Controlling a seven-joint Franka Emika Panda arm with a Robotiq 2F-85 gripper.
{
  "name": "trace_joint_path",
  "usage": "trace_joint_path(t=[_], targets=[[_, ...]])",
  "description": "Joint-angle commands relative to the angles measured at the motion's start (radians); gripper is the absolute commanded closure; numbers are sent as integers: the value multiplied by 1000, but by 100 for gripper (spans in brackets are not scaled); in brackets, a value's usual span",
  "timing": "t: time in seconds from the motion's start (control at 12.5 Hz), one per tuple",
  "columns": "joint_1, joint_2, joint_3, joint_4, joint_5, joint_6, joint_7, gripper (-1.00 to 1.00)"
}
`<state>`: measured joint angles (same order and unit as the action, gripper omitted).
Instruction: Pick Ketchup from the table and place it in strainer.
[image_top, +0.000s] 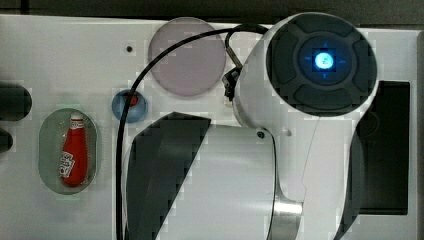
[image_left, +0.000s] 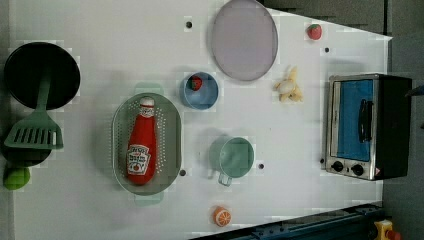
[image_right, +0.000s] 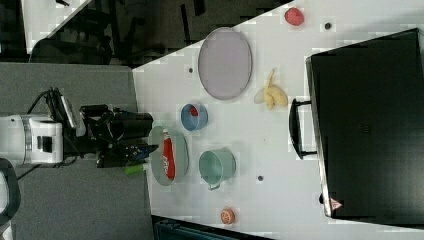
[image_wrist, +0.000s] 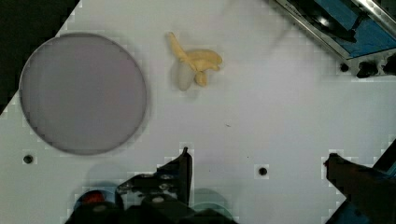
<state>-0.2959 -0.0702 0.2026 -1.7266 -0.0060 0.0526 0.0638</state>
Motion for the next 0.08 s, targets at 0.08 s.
trace_joint_path(t=[0.08], targets=[[46, -9, 7, 4, 14, -11, 4, -100]])
